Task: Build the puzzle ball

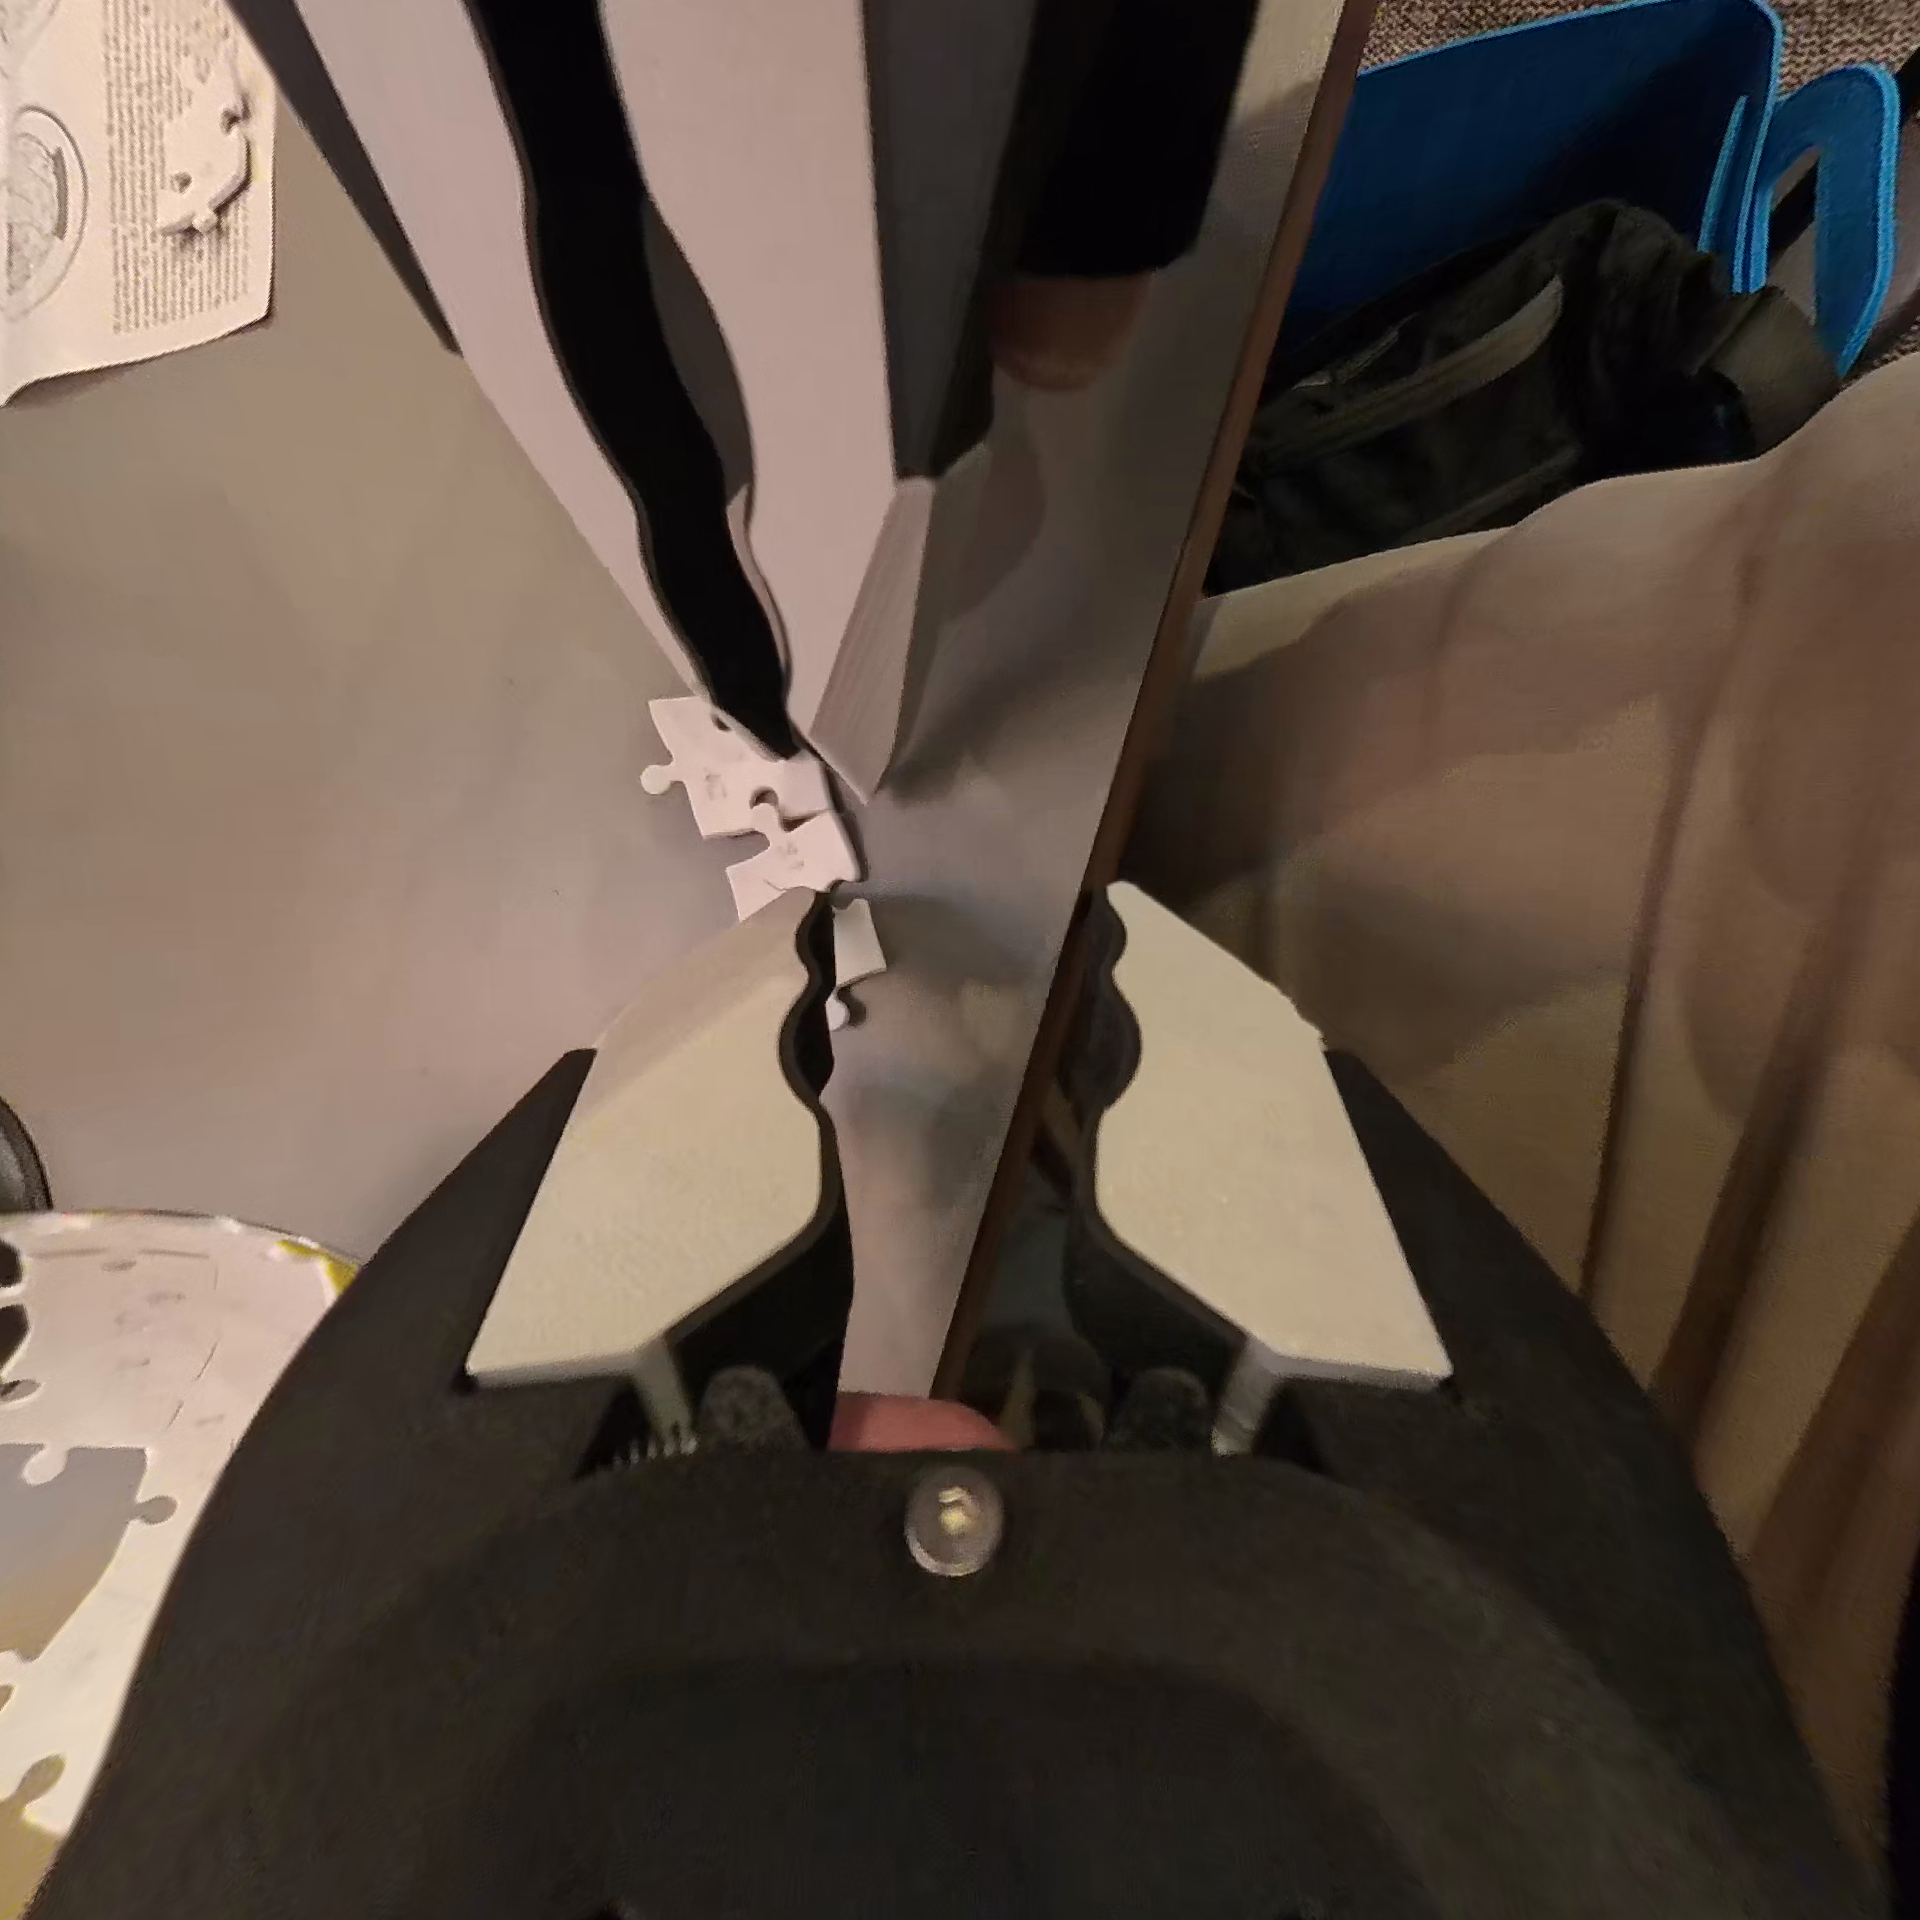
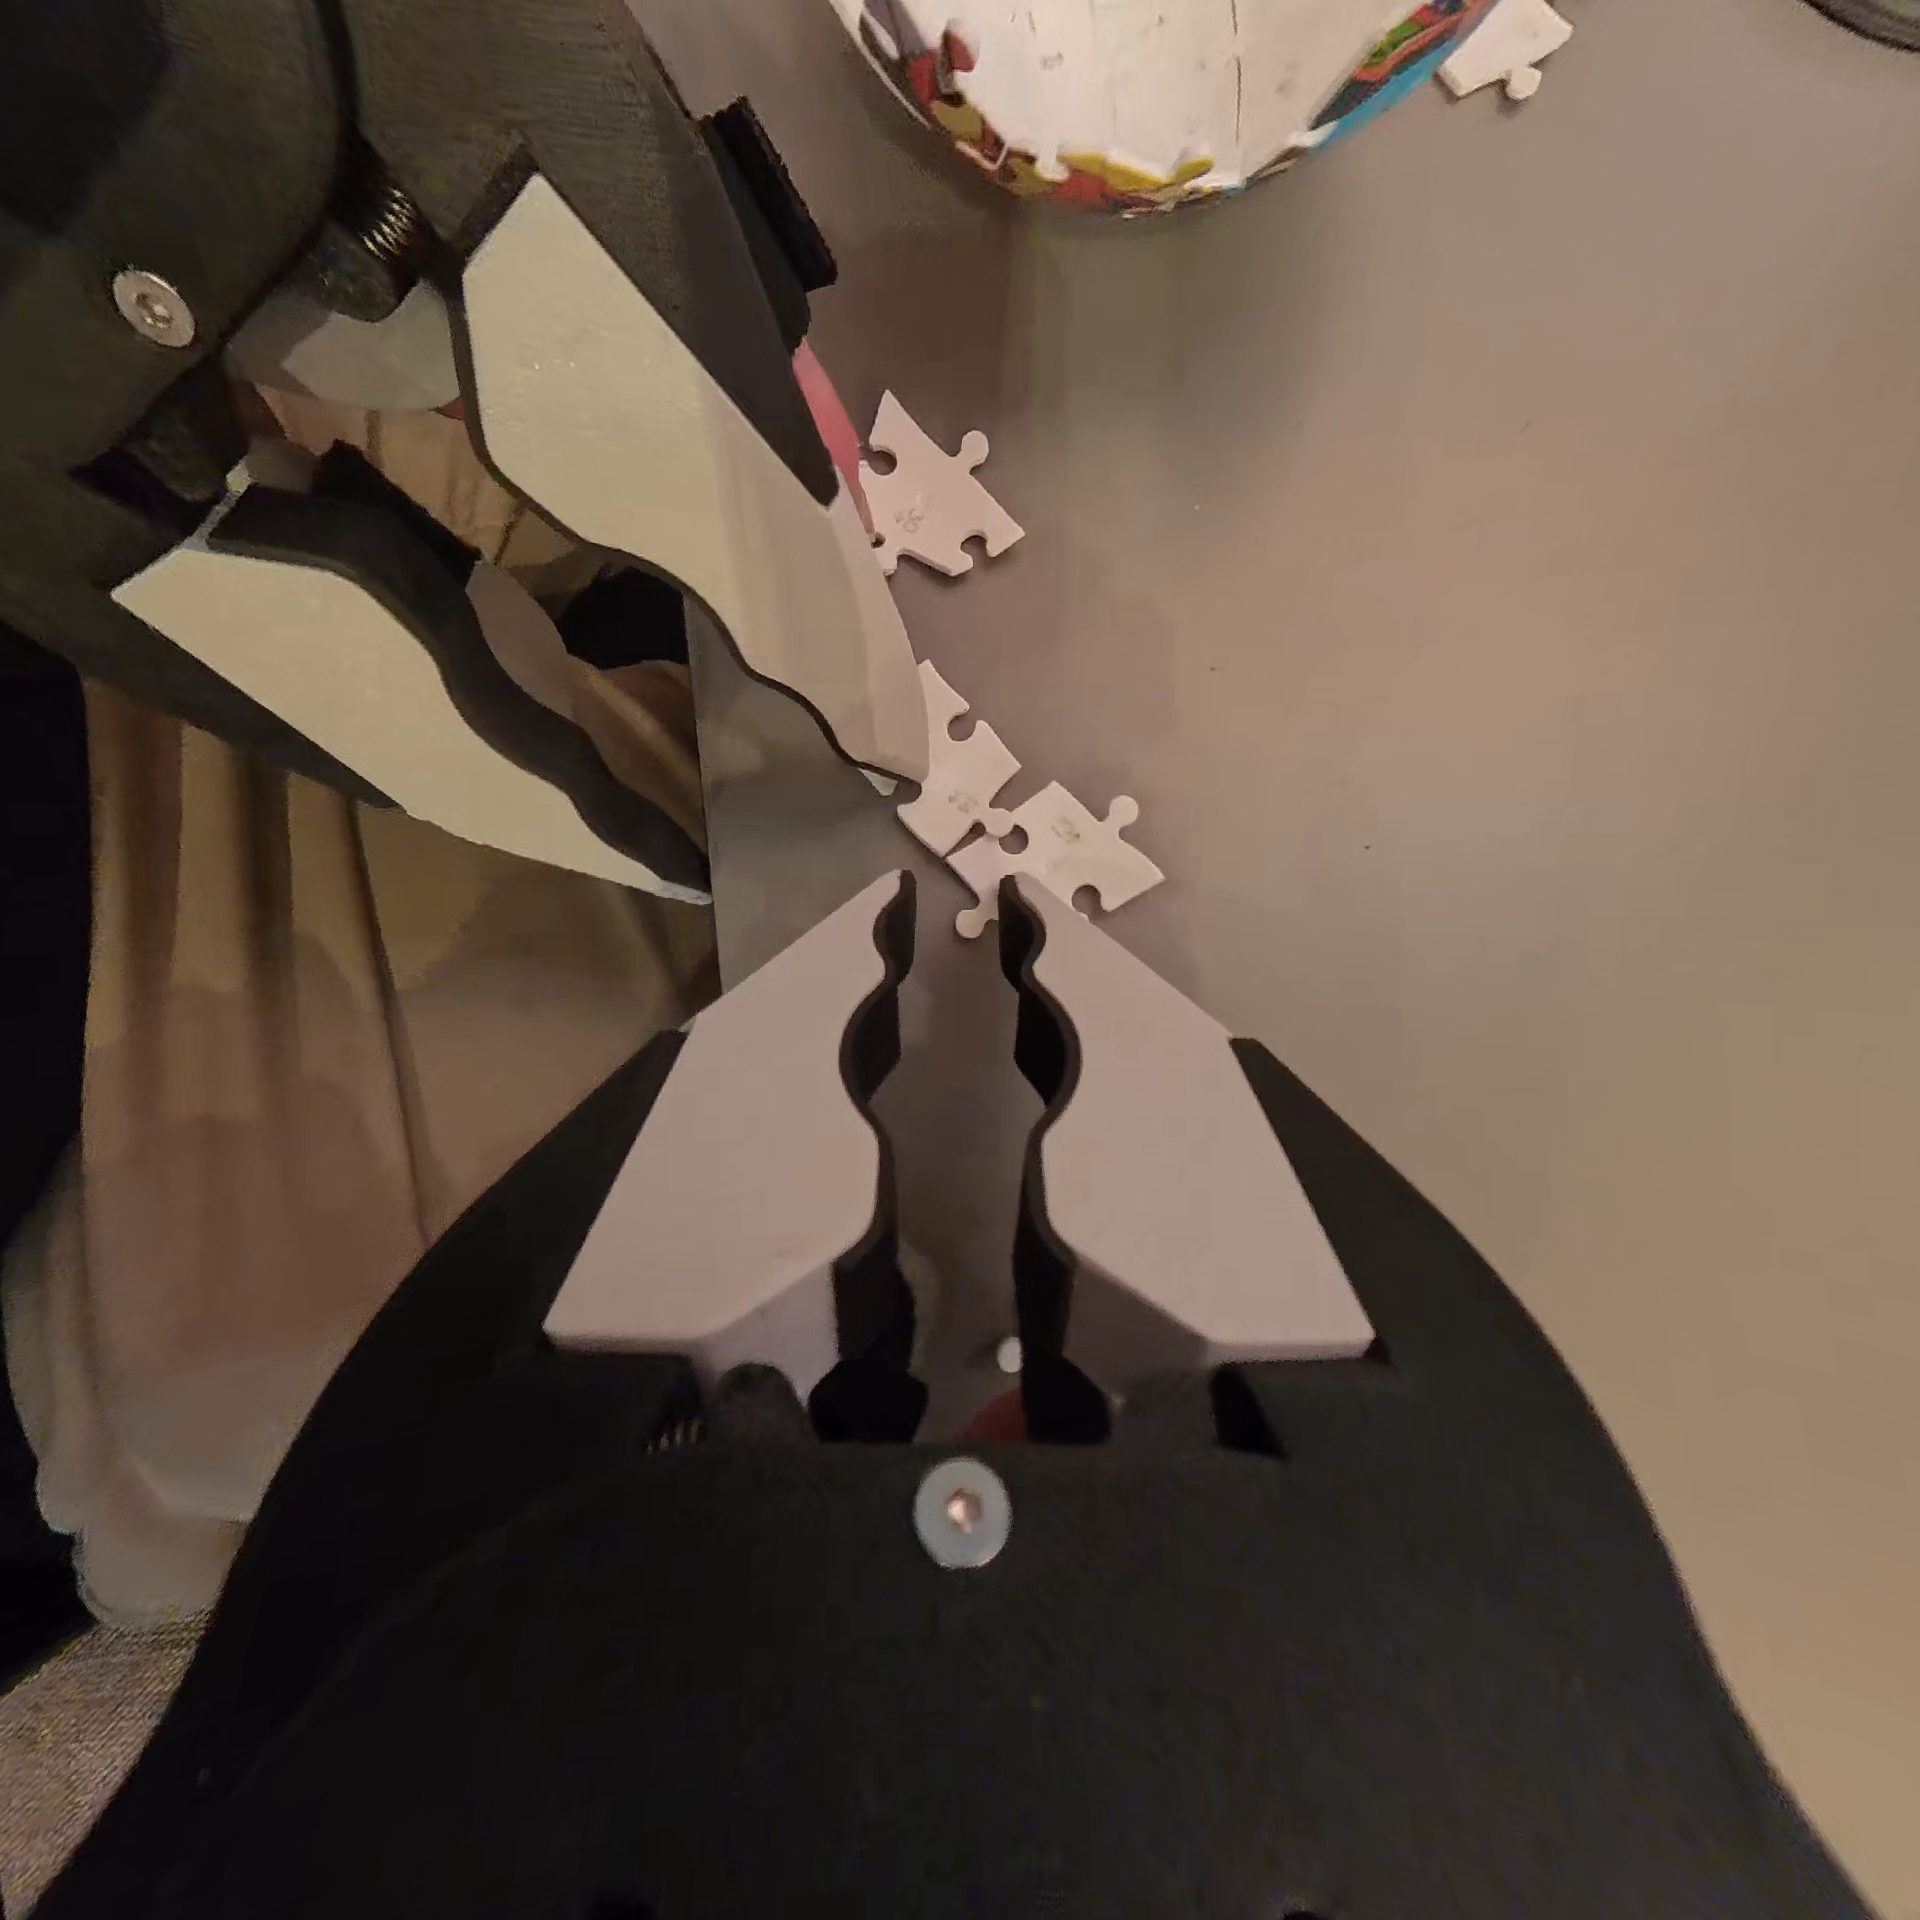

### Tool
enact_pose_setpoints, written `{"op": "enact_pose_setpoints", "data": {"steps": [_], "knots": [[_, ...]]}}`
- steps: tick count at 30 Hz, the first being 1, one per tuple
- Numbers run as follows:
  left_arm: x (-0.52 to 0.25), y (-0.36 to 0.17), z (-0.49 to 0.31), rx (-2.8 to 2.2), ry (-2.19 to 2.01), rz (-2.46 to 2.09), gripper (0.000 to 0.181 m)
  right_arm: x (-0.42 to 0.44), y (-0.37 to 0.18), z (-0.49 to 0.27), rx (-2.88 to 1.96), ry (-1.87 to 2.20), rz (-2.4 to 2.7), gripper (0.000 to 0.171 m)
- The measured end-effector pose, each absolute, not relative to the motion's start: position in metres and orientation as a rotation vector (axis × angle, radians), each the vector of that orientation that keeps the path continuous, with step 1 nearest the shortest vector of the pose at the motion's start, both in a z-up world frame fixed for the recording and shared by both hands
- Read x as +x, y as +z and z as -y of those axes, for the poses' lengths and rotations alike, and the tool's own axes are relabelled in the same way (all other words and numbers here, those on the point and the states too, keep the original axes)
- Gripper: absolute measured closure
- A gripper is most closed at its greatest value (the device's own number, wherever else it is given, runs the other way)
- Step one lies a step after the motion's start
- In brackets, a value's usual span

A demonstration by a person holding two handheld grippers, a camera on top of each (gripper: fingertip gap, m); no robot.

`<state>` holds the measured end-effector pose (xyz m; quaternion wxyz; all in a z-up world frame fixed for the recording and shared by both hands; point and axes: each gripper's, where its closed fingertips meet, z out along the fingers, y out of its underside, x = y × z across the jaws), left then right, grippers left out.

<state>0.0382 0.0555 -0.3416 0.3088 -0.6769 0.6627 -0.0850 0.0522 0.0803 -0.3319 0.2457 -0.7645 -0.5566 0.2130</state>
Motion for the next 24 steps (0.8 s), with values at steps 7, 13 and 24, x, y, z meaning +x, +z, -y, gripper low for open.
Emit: {"op": "enact_pose_setpoints", "data": {"steps": [7, 13, 24], "knots": [[0.038, -0.342, -0.056, -1.768, -0.206, -1.788, 0.135, 0.053, -0.333, -0.083, -1.979, 0.588, 1.717, 0.165], [0.039, -0.342, -0.056, -1.753, -0.186, -1.818, 0.134, 0.052, -0.332, -0.082, -1.907, 0.589, 1.823, 0.166], [0.039, -0.343, -0.056, -1.747, -0.174, -1.838, 0.134, 0.045, -0.325, -0.081, -1.851, 0.581, 1.829, 0.165]]}}
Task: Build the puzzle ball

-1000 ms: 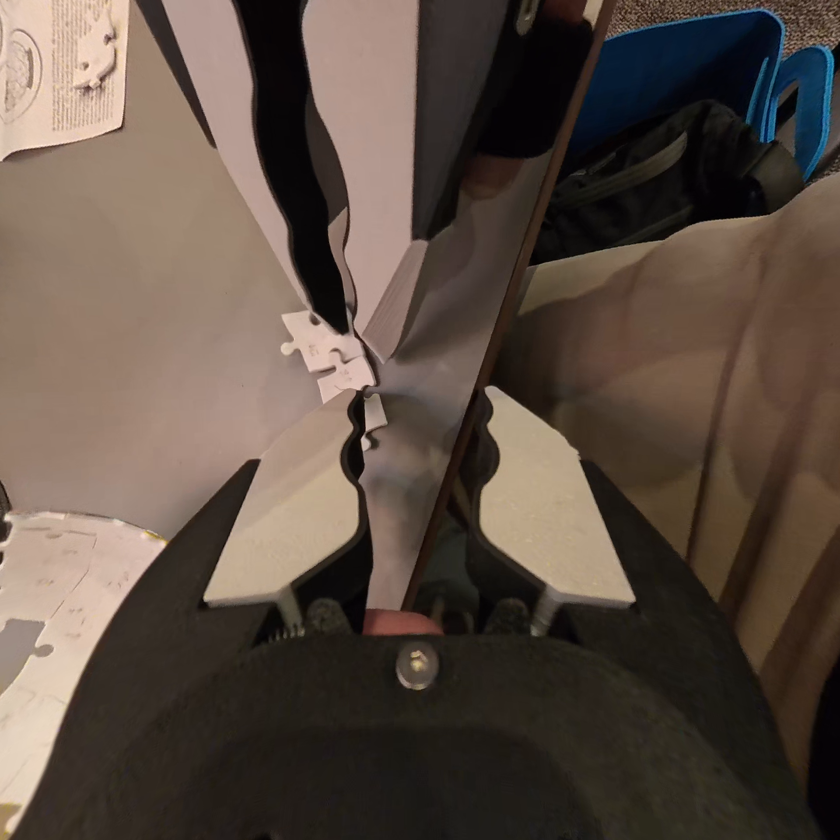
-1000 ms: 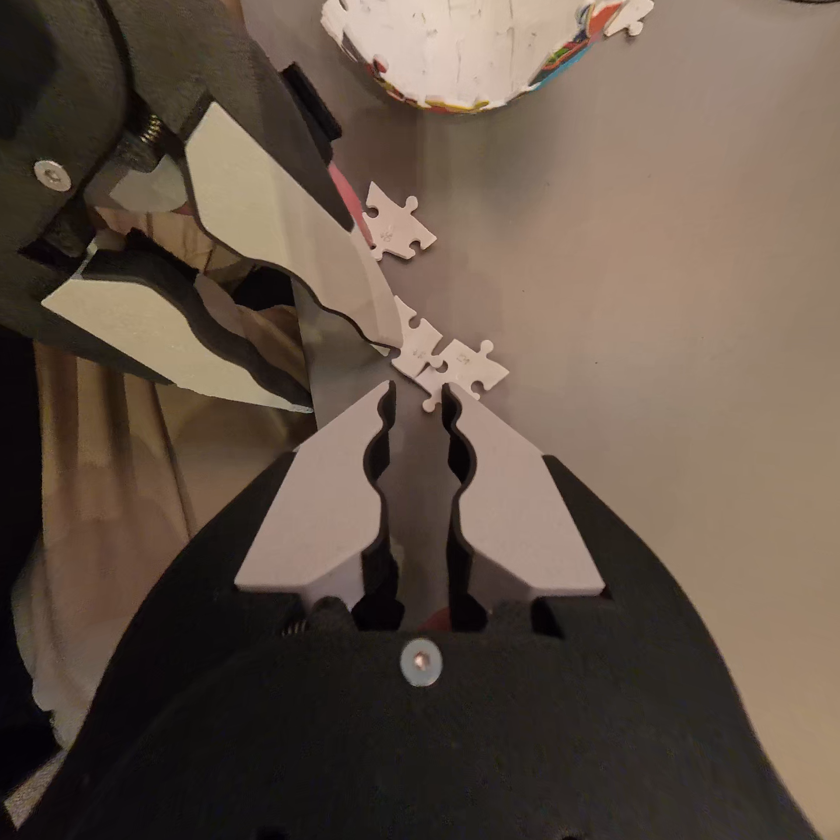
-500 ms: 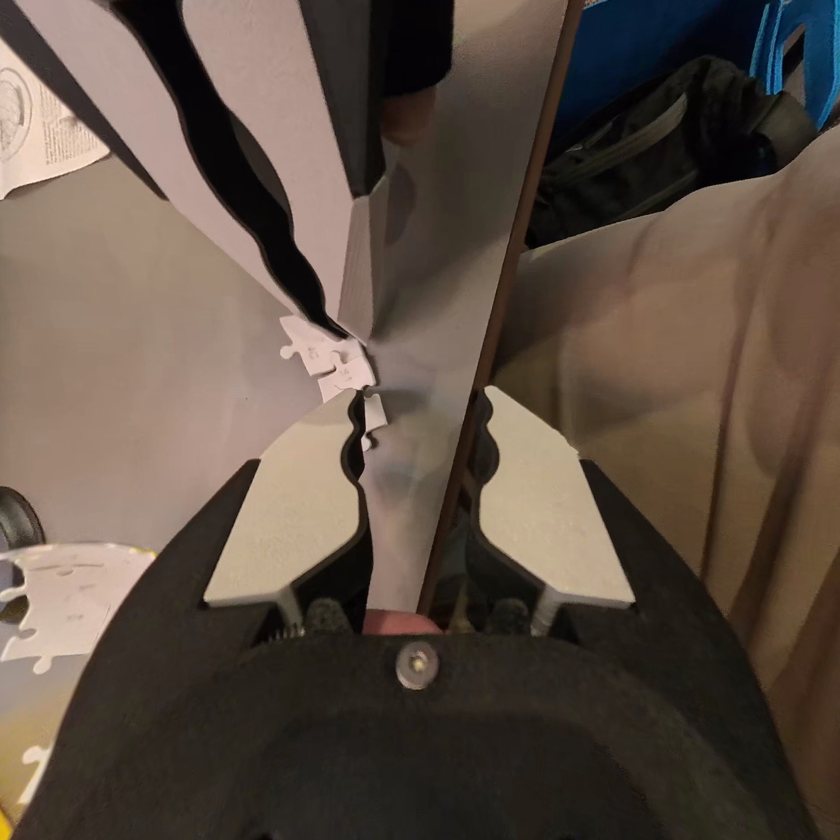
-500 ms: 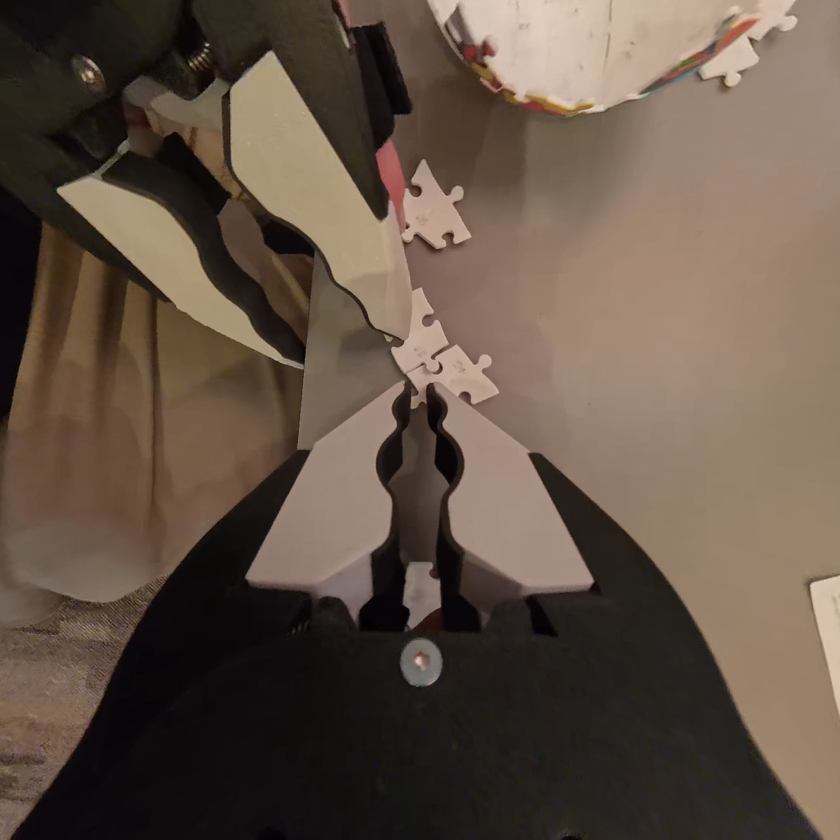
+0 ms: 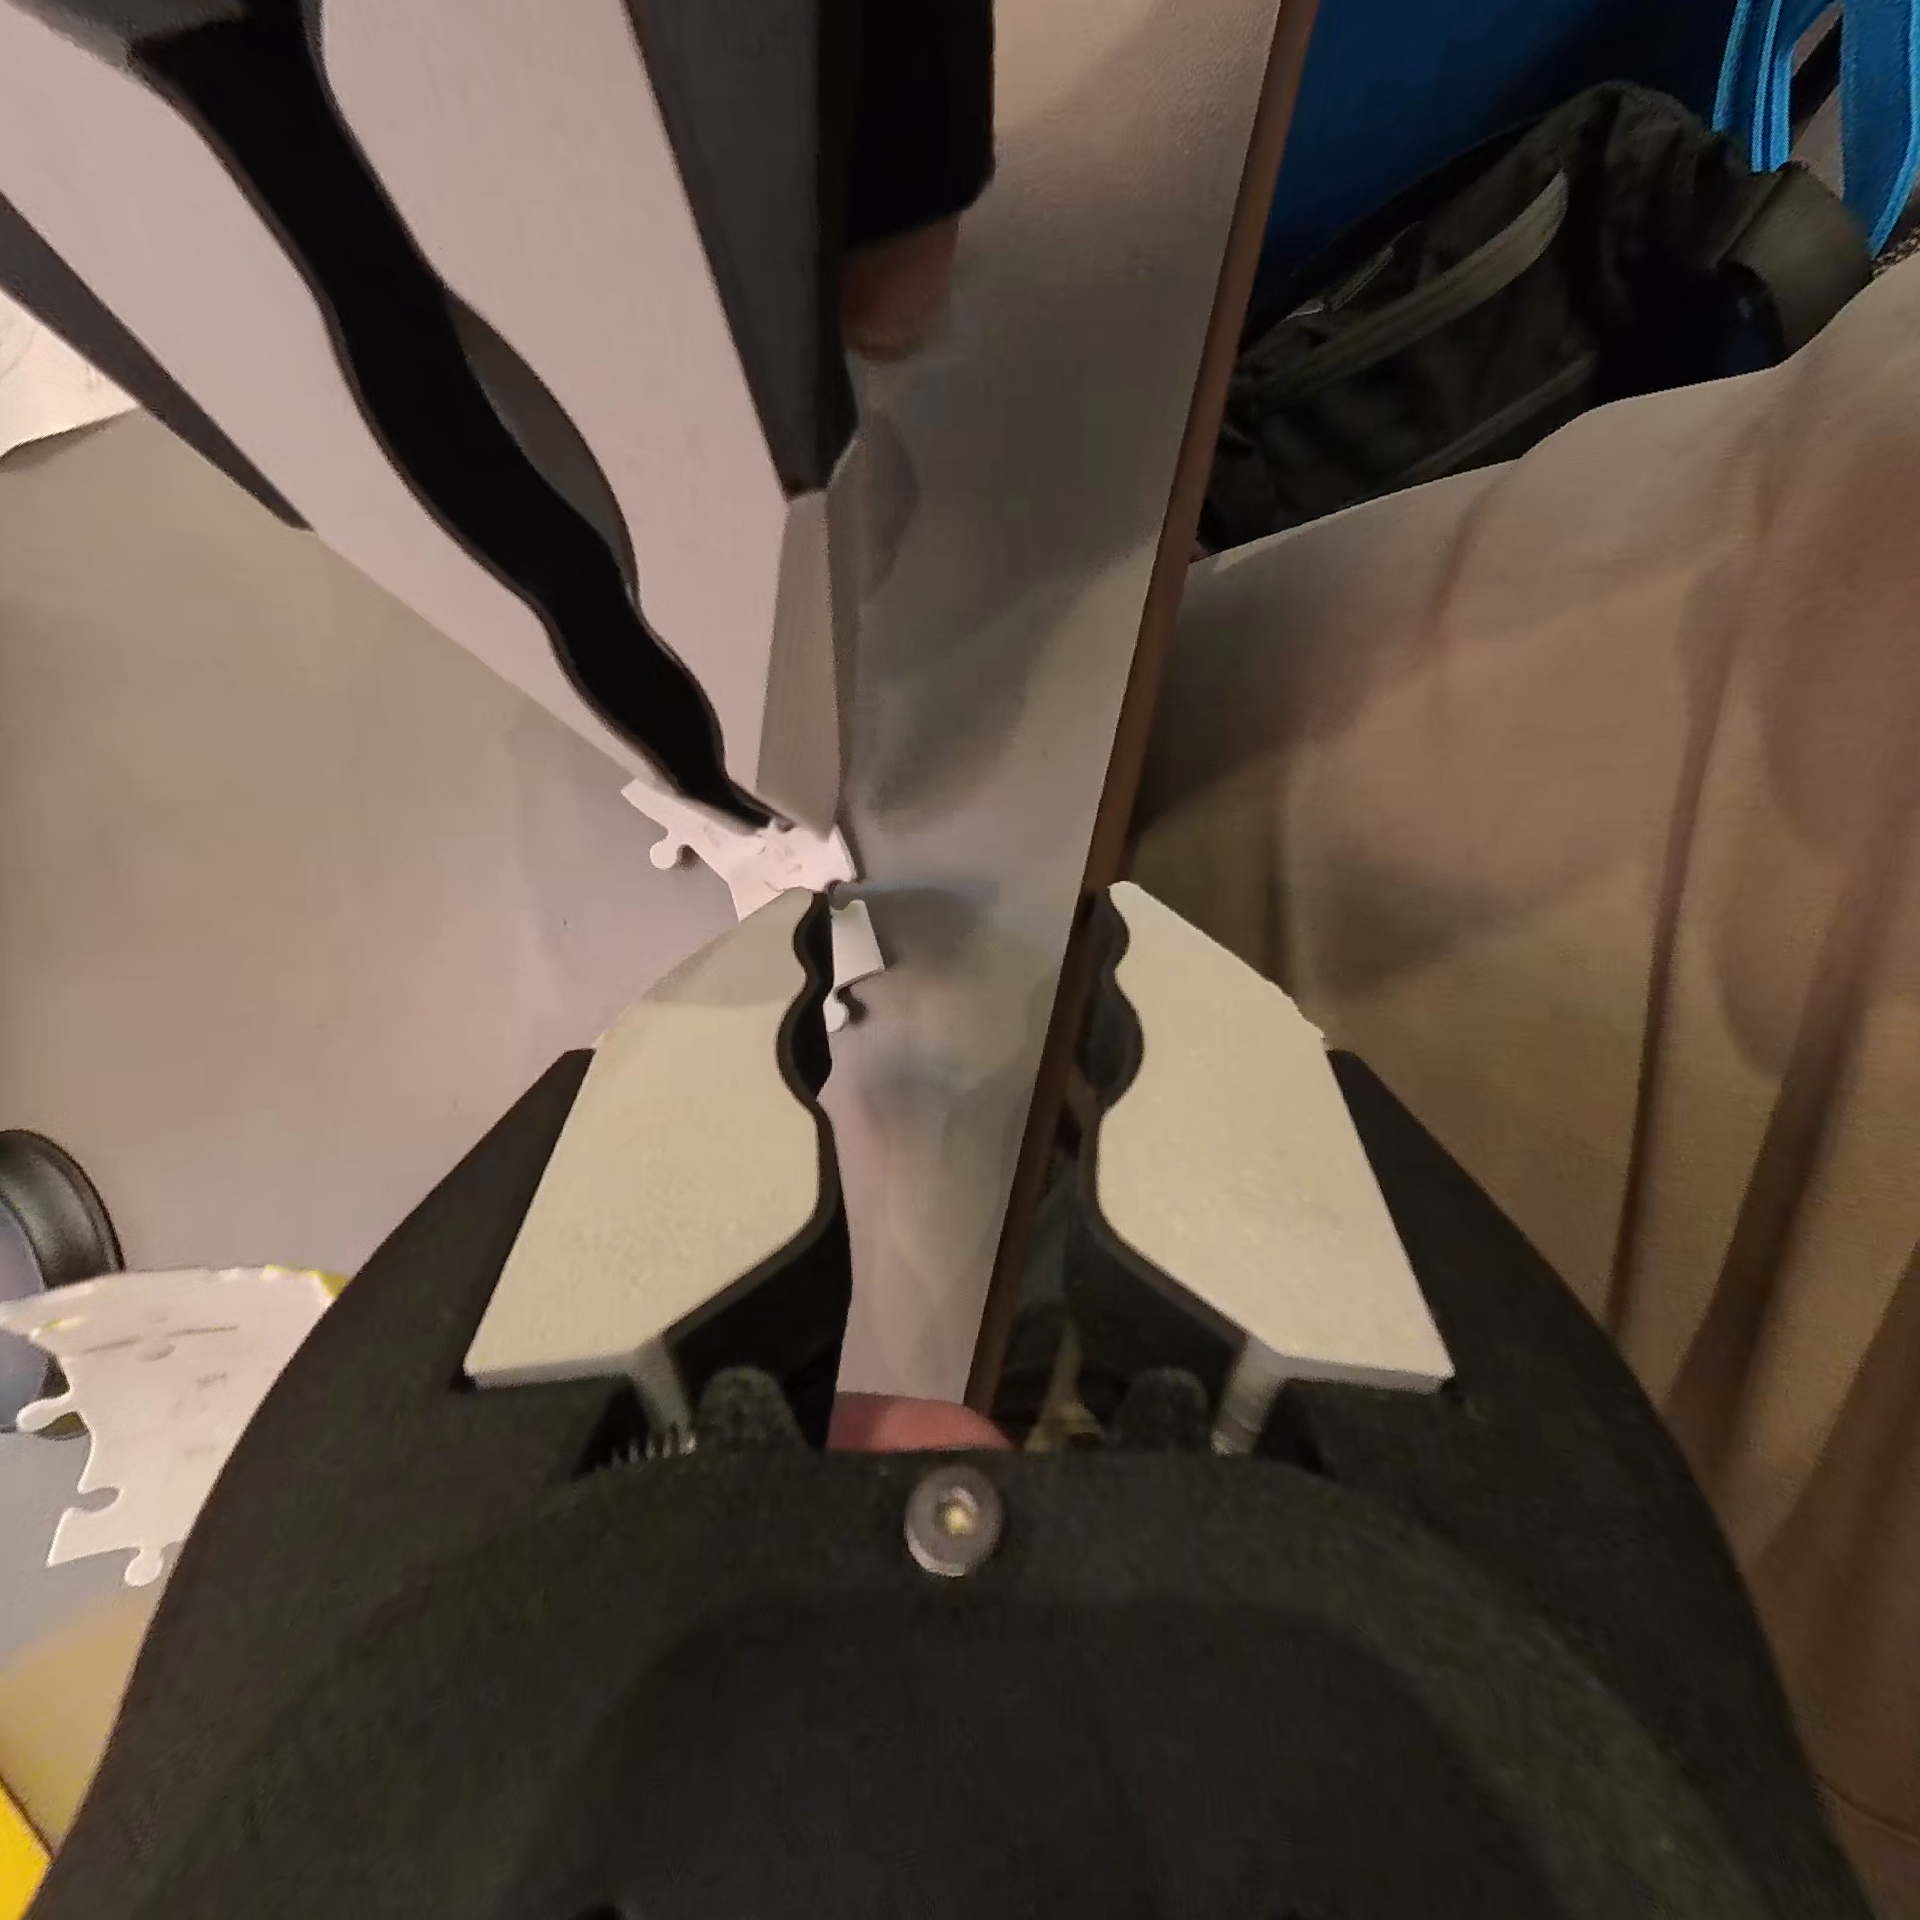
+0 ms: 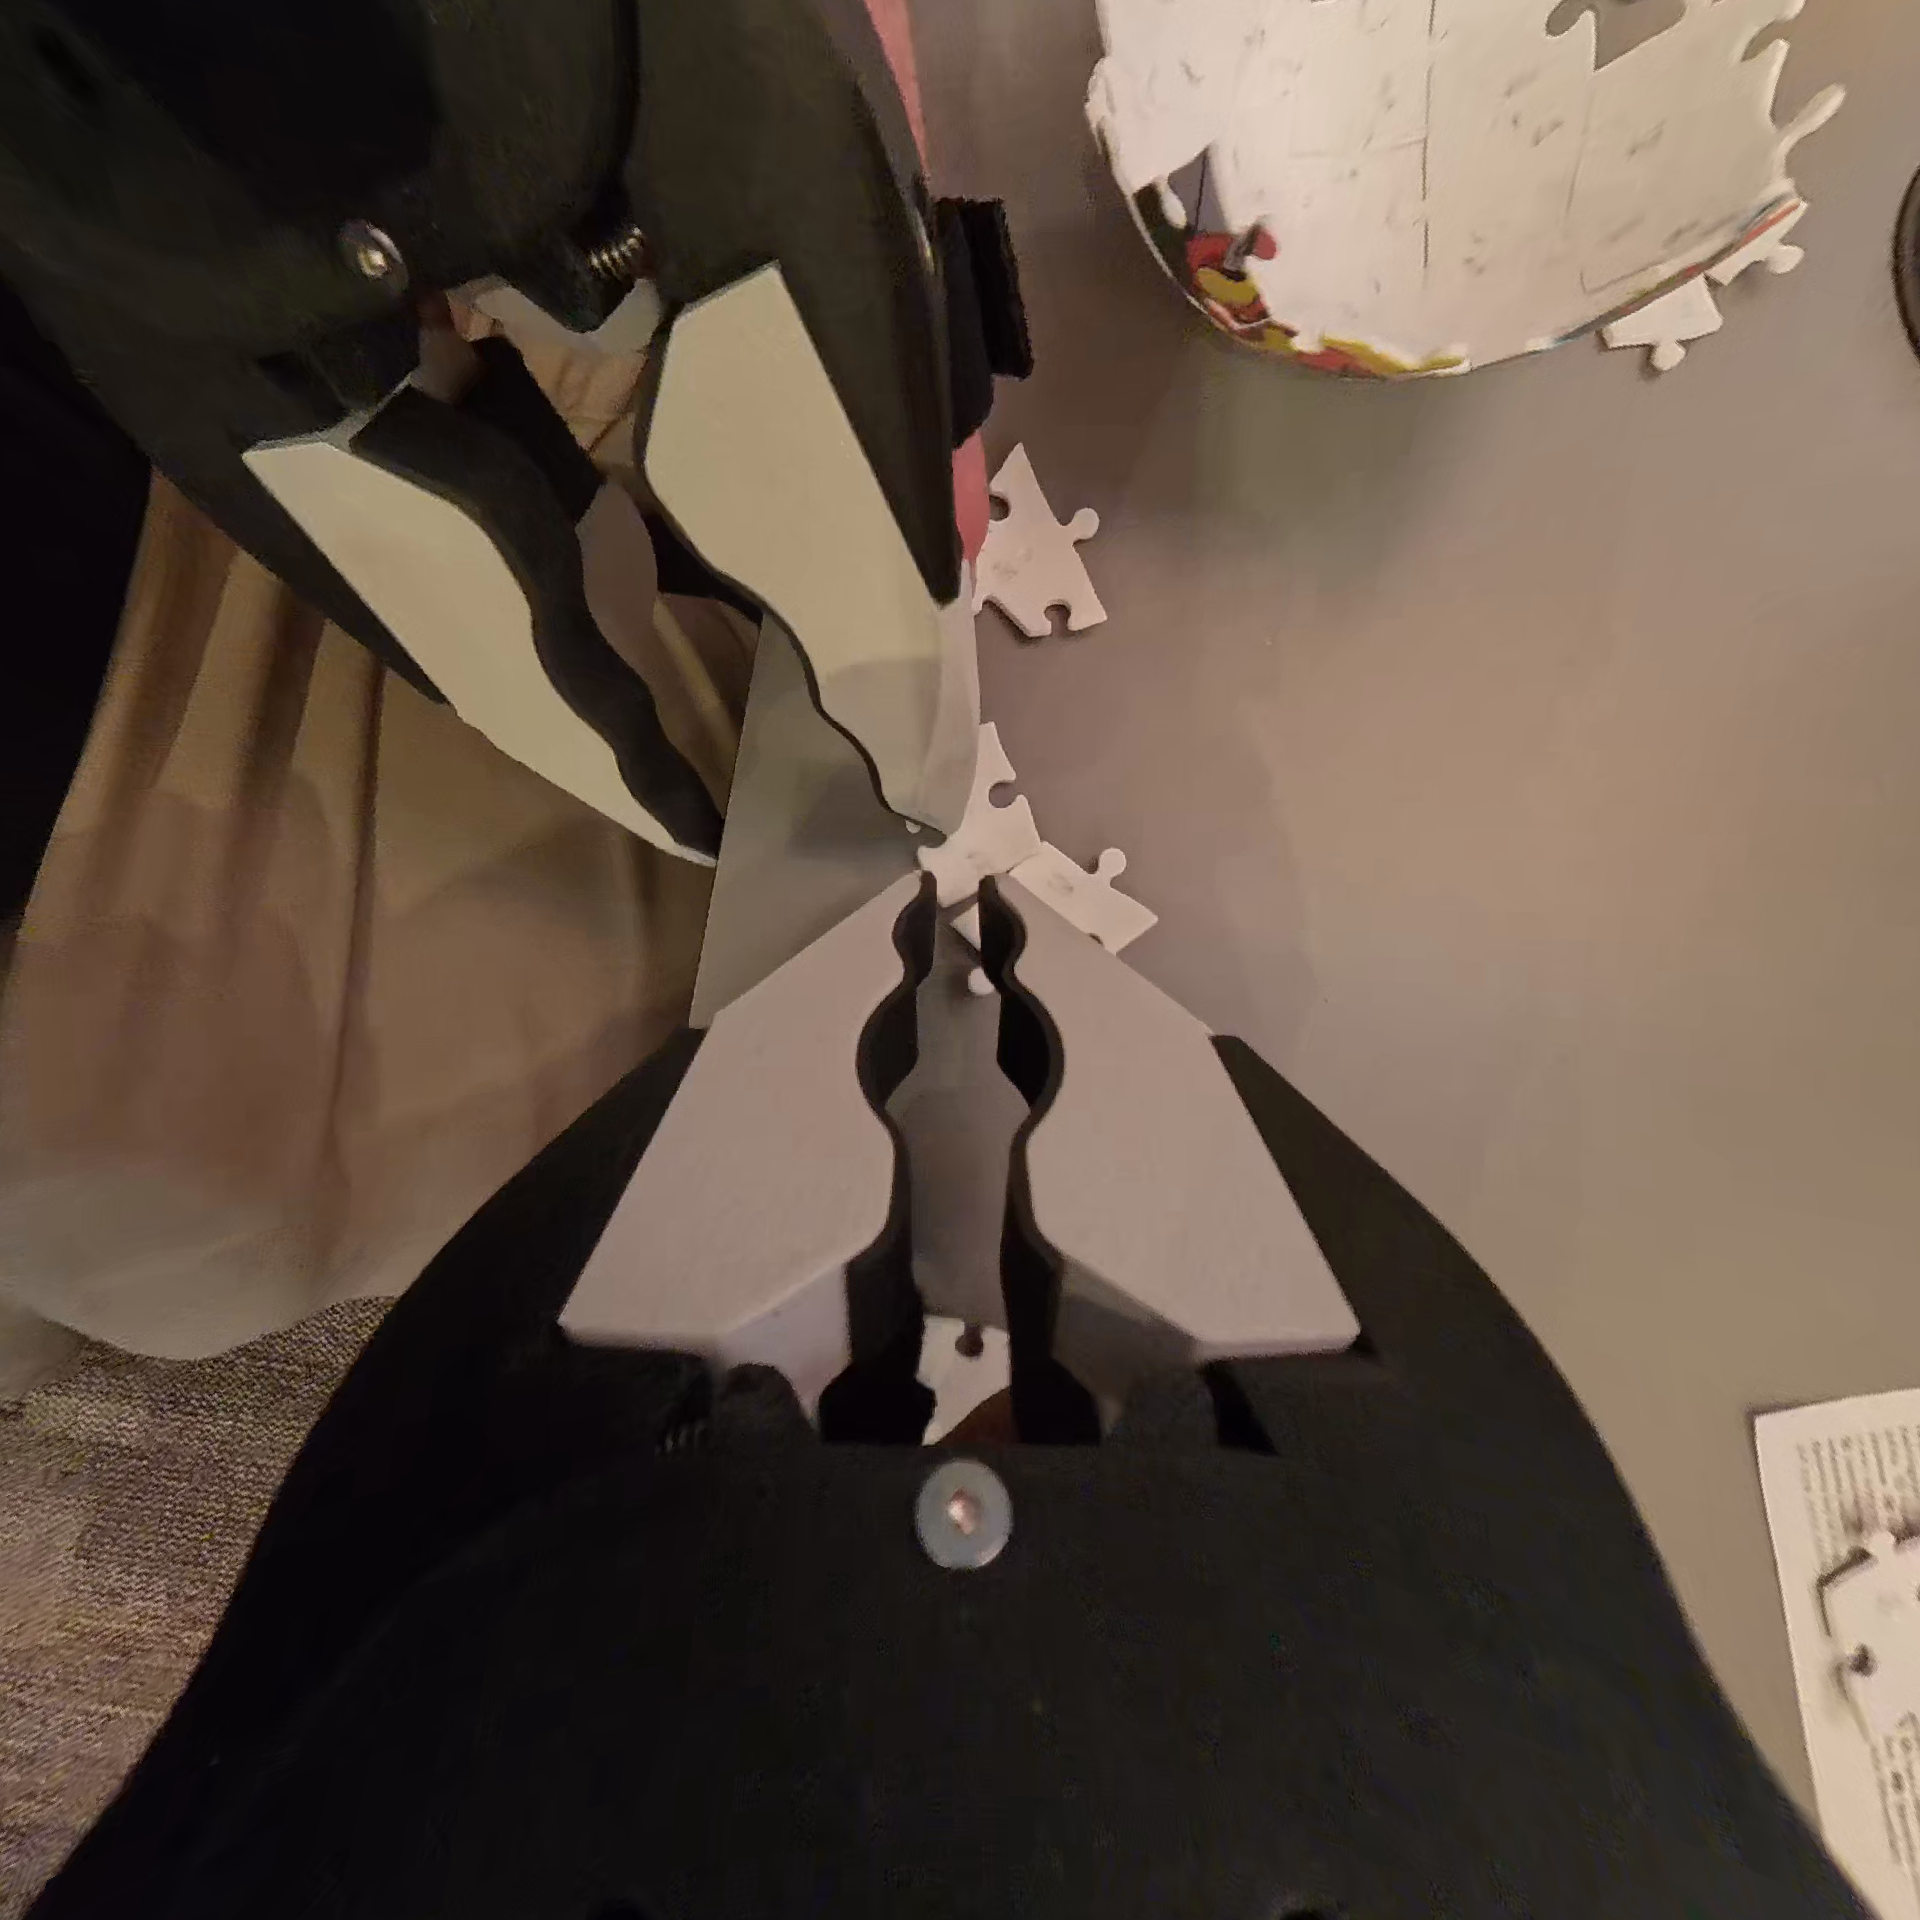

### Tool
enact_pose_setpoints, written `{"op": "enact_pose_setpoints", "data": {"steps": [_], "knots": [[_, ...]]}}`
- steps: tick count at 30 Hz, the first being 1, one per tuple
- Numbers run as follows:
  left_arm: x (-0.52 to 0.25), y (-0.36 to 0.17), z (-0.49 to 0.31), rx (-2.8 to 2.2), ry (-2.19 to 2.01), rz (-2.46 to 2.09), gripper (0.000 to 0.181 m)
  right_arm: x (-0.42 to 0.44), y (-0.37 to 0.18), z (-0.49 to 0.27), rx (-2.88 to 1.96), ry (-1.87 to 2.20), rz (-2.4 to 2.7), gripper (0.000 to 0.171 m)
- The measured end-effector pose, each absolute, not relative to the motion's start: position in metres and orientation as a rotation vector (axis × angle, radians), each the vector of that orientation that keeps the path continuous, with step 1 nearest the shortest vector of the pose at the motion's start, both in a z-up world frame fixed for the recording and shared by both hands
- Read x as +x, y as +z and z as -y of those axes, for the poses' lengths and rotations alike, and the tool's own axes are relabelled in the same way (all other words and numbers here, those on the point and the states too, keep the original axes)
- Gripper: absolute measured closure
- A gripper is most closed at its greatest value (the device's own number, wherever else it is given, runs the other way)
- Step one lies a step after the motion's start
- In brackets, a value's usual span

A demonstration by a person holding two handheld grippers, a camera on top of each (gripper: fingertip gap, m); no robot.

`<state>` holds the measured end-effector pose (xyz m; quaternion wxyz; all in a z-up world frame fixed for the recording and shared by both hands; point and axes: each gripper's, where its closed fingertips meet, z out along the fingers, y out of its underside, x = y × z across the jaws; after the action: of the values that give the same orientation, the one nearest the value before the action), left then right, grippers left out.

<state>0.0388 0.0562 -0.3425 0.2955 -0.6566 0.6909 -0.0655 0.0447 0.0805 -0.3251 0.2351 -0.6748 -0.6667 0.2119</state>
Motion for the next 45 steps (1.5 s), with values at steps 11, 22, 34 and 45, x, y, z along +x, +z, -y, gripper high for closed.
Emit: {"op": "enact_pose_setpoints", "data": {"steps": [11, 22, 34, 45], "knots": [[0.040, -0.342, -0.056, -1.775, -0.171, -1.815, 0.133, 0.045, -0.333, -0.083, -1.974, 0.640, 1.793, 0.171], [0.041, -0.342, -0.058, -1.846, -0.234, -1.767, 0.130, 0.045, -0.329, -0.089, -2.234, 0.868, 1.679, 0.171], [0.042, -0.341, -0.058, -1.858, -0.263, -1.738, 0.129, 0.037, -0.331, -0.087, -2.327, 0.996, 1.610, 0.171], [0.042, -0.341, -0.058, -1.863, -0.261, -1.724, 0.128, 0.044, -0.332, -0.088, -2.224, 0.789, 1.680, 0.171]]}}
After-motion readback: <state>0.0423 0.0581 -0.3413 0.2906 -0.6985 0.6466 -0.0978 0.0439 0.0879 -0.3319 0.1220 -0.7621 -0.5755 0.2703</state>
